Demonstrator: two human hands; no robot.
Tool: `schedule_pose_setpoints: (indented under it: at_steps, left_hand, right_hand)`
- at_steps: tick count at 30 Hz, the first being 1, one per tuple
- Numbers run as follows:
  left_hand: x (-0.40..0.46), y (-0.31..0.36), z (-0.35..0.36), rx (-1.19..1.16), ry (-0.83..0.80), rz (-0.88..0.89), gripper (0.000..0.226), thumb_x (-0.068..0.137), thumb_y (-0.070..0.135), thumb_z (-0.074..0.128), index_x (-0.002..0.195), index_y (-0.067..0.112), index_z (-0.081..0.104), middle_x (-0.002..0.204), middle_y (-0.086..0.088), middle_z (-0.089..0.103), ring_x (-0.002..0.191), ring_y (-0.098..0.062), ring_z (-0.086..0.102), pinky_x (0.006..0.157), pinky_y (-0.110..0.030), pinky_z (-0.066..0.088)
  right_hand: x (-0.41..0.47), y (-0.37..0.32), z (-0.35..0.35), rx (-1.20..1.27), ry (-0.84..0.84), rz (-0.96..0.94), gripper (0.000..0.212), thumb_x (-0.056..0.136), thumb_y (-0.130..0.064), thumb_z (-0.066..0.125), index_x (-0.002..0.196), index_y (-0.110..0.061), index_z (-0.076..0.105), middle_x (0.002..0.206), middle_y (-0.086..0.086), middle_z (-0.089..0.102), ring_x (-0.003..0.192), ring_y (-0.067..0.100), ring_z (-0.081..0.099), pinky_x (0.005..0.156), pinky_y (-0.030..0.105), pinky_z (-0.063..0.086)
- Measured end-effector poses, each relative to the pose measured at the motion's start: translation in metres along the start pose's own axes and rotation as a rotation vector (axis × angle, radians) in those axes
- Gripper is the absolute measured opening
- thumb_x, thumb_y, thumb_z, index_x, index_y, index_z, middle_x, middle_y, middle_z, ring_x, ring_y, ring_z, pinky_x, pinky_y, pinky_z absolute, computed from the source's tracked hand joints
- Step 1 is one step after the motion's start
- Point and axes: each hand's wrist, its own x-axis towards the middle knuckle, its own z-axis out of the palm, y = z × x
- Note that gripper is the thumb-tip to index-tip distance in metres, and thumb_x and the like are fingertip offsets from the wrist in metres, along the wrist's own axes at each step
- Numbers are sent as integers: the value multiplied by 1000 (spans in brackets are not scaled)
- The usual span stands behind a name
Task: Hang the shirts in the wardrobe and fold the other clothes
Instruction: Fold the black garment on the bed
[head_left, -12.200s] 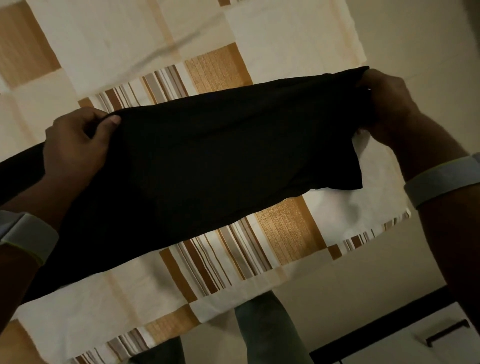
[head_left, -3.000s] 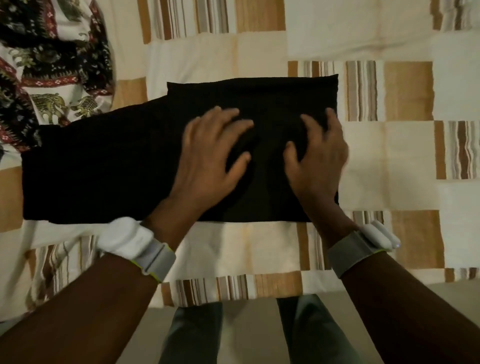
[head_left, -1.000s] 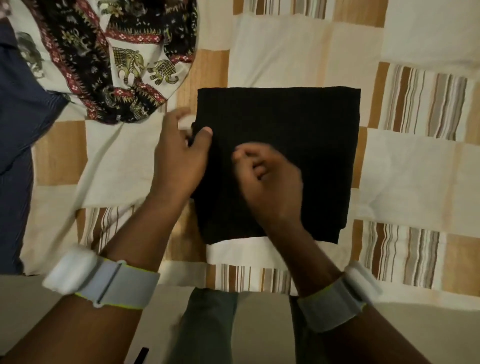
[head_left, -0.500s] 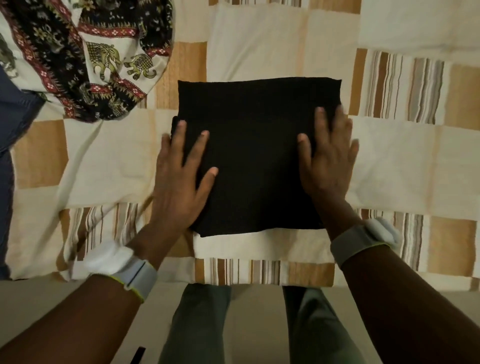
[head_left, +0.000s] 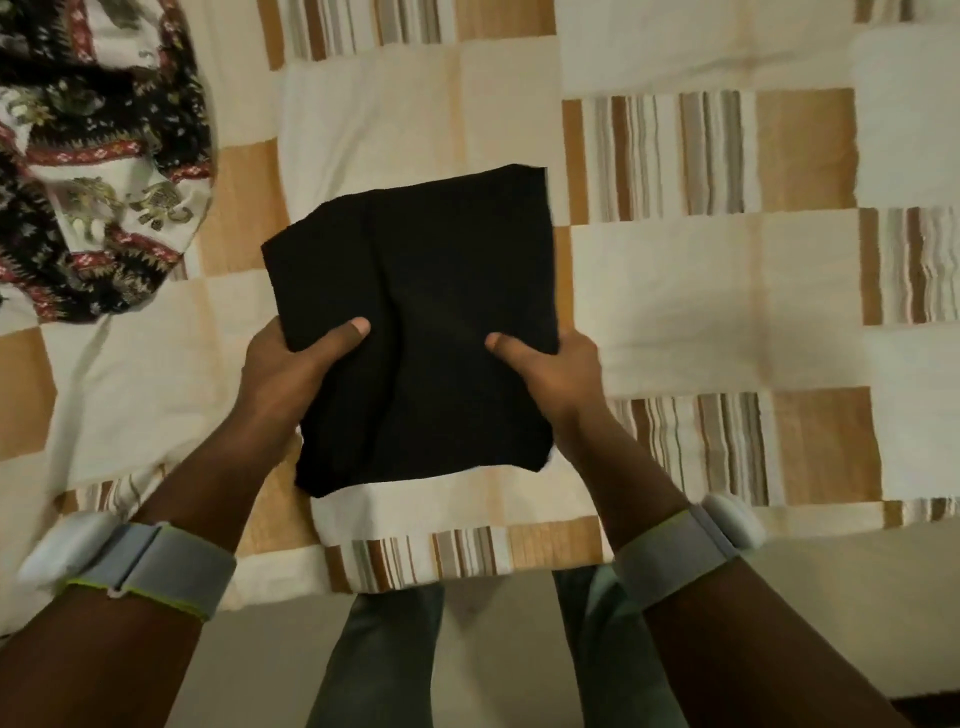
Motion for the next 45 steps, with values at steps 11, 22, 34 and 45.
schedule_pose_setpoints:
  at_steps: [11, 22, 34, 45]
  left_hand:
    - [-43, 109, 166, -390, -440, 29, 63, 86, 31, 74, 145, 20, 56, 139, -7, 67, 127, -32, 65, 102, -47, 55]
    - [3, 219, 370, -341, -529, 227, 62, 91, 24, 76, 147, 16, 51, 140, -9, 66, 126, -31, 64, 108, -52, 51]
    - [38, 189, 383, -55, -348, 72, 51, 93, 40, 75, 137, 31, 51, 113, 17, 60, 108, -14, 60, 110, -54, 49]
    - [32, 65, 177, 254, -31, 470, 20, 94, 14, 67, 112, 22, 72, 105, 7, 73, 88, -4, 69, 86, -21, 56]
  right_hand:
    - [15, -78, -211, 461, -105, -15, 41, 86, -19, 77, 125, -12, 65, 116, 12, 76, 102, 26, 75, 87, 38, 61]
    - [82, -133, -425, 403, 76, -170, 35, 99, -31, 62, 130, -14, 59, 110, 5, 78, 105, 23, 75, 78, 31, 62]
    - [129, -41, -404, 572, 595, -73, 28, 86, -36, 82, 105, -17, 73, 109, 6, 76, 102, 26, 74, 80, 39, 64]
    - [27, 8, -150, -330, 629, -717, 36, 94, -9, 61, 130, -11, 59, 135, 3, 54, 127, 27, 53, 107, 52, 45]
